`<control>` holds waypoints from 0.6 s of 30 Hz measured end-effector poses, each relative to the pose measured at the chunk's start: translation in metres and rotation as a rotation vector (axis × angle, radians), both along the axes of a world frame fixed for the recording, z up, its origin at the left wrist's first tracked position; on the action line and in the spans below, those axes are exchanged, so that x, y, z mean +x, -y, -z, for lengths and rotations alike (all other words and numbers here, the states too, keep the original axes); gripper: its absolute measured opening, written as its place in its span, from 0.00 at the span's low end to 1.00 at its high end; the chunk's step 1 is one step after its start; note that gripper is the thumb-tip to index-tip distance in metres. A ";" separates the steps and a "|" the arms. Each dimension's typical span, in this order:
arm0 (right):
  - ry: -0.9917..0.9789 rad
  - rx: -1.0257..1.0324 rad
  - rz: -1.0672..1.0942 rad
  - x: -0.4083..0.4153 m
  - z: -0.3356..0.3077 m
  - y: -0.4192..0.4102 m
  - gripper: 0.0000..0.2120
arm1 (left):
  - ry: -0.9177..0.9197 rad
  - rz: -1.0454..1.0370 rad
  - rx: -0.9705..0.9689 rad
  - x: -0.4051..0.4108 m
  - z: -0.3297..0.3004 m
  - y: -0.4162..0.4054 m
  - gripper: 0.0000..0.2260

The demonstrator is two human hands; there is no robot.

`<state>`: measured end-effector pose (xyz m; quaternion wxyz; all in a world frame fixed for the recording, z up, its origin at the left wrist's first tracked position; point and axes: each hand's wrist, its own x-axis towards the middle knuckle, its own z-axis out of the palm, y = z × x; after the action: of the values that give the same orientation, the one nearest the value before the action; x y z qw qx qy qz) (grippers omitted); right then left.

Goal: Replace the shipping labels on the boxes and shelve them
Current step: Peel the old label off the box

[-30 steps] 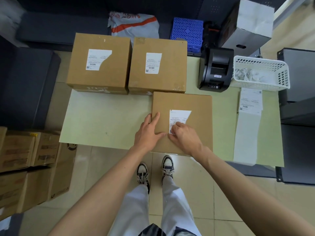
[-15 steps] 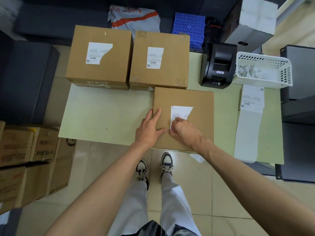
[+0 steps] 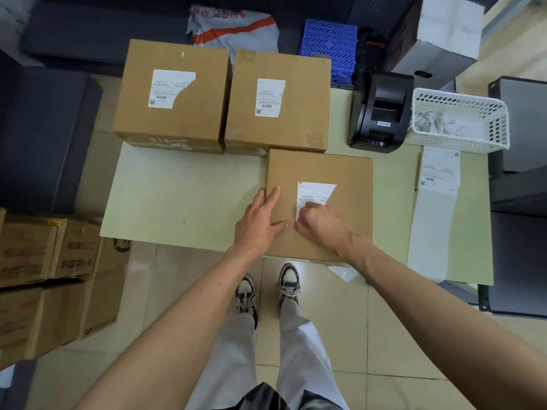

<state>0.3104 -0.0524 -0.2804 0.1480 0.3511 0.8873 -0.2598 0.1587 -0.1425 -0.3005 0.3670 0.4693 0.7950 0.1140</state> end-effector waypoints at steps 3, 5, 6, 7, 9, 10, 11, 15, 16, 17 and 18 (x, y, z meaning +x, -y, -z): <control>-0.008 -0.008 0.003 0.000 0.000 0.000 0.12 | 0.004 -0.001 -0.006 0.000 -0.001 0.000 0.39; 0.009 0.003 -0.009 -0.001 0.000 0.000 0.12 | 0.006 0.000 -0.010 0.000 -0.002 0.000 0.39; 0.017 0.006 -0.016 -0.001 0.001 -0.001 0.12 | 0.007 0.001 -0.011 0.000 -0.002 0.000 0.39; 0.018 0.007 -0.017 -0.001 0.002 -0.001 0.12 | 0.006 0.002 -0.011 0.001 -0.002 0.000 0.39; 0.016 0.007 -0.020 -0.002 0.002 -0.001 0.12 | 0.003 0.001 -0.010 0.001 -0.003 0.001 0.39; 0.020 0.008 -0.024 -0.002 0.002 -0.001 0.12 | 0.003 0.000 -0.010 0.001 -0.003 0.000 0.39; 0.023 0.010 -0.026 -0.003 0.002 -0.001 0.12 | 0.003 0.000 -0.011 0.001 -0.003 0.000 0.39; -0.005 -0.014 0.005 -0.001 0.000 -0.003 0.11 | -0.006 0.008 -0.016 0.000 -0.003 0.000 0.39; -0.012 -0.028 0.013 0.001 -0.001 -0.003 0.11 | -0.003 0.009 -0.017 0.000 -0.003 0.001 0.39; -0.018 -0.035 0.019 0.003 -0.001 -0.003 0.11 | -0.001 0.010 -0.018 0.000 -0.003 0.001 0.39; -0.019 -0.035 0.022 0.004 -0.002 -0.003 0.11 | -0.002 0.009 -0.016 0.000 -0.002 0.001 0.39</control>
<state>0.3146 -0.0498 -0.2786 0.1426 0.3557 0.8801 -0.2804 0.1588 -0.1435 -0.2982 0.3705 0.4699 0.7942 0.1057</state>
